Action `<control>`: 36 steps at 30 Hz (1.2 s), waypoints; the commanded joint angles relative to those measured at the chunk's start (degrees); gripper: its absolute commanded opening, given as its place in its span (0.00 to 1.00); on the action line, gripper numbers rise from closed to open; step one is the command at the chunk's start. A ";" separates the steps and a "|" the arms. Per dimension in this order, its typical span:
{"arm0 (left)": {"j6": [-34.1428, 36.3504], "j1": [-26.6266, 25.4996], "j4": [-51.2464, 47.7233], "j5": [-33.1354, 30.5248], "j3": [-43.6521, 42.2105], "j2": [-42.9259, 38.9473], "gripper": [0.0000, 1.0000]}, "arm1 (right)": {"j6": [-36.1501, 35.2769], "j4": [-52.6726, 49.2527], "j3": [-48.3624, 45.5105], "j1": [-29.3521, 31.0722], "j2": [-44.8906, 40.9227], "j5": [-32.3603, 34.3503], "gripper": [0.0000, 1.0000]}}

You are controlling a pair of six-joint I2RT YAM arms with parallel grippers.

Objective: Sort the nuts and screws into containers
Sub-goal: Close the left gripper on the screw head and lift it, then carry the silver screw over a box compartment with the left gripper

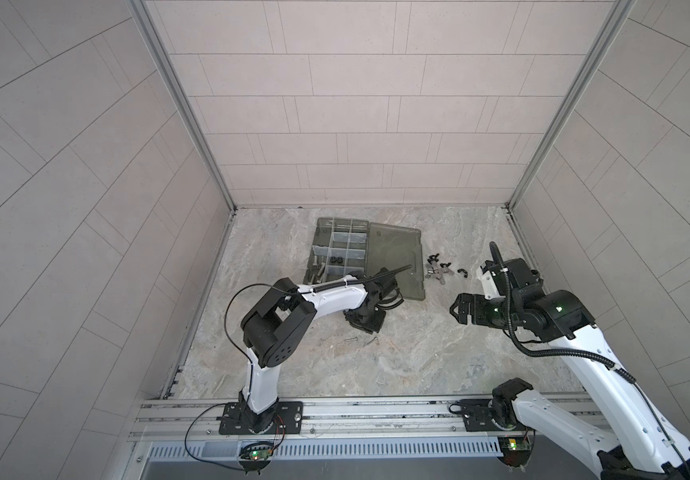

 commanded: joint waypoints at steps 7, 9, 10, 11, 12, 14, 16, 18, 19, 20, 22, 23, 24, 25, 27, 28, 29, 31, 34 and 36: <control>1.93 -0.10 -1.48 1.24 0.74 5.01 0.04 | -0.02 -0.69 0.33 -0.11 0.33 1.63 0.99; 2.47 -0.13 -2.59 0.98 1.52 4.71 0.04 | -0.24 -0.68 0.62 -0.11 0.58 1.72 0.99; 2.67 -0.11 -3.31 0.64 1.97 4.50 0.04 | -0.30 -0.62 0.72 -0.07 0.71 1.75 0.99; 2.97 0.01 -3.85 0.44 2.45 4.29 0.04 | -0.43 -0.51 0.79 -0.11 0.88 1.72 0.99; 3.18 0.00 -4.63 0.05 3.06 4.03 0.04 | -0.46 -0.34 0.88 -0.11 0.98 1.79 0.99; 3.60 0.25 -6.14 -0.23 4.17 3.42 0.03 | -0.55 -0.05 1.02 -0.11 1.31 1.64 0.99; 4.05 0.64 -7.58 -0.96 5.45 2.58 0.03 | -0.79 0.39 1.25 -0.11 1.78 1.45 0.99; 4.50 1.37 -8.99 -1.65 6.62 1.78 0.03 | -0.94 0.91 1.50 -0.16 2.31 1.23 0.99; 4.69 1.91 -9.78 -1.87 7.40 1.37 0.03 | -1.12 1.15 1.60 -0.11 2.56 1.15 0.99; 4.93 2.29 -10.48 -2.09 8.08 1.12 0.03 | -1.24 1.37 1.75 -0.11 2.78 1.10 0.99; 5.69 3.52 -12.09 -2.62 9.67 0.43 0.03 | -1.58 1.67 2.08 -0.11 3.58 1.01 0.99; 5.93 4.16 -12.75 -2.90 10.46 0.19 0.03 | -1.66 1.84 2.23 -0.11 3.88 1.00 0.99; 6.47 4.92 -13.57 -3.29 11.36 -0.05 0.03 | -1.85 2.07 2.47 -0.11 4.19 0.85 0.99; 6.91 5.71 -14.37 -3.57 12.23 -0.28 0.03 | -2.02 2.25 2.64 -0.11 4.67 0.85 0.99; 7.82 7.41 -15.64 -4.01 13.68 -0.75 0.03 | -2.16 2.76 3.07 -0.11 5.41 0.76 0.99; 8.31 8.25 -16.07 -4.43 14.41 -0.98 0.03 | -2.22 3.01 3.26 -0.11 5.85 0.74 0.99; 8.68 9.13 -16.46 -4.73 15.04 -1.13 0.03 | -2.17 3.31 3.47 -0.12 6.21 0.60 0.99; 9.54 11.35 -17.22 -5.46 16.39 -1.19 0.03 | -2.26 3.88 3.84 -0.11 7.08 0.39 0.99; 10.54 14.83 -17.77 -5.57 18.21 -1.00 0.04 | -2.53 4.57 4.47 -0.11 8.55 0.24 0.99; 11.01 16.94 -18.09 -5.81 19.50 -0.79 0.04 | -2.73 4.80 5.17 -0.13 9.50 0.22 0.99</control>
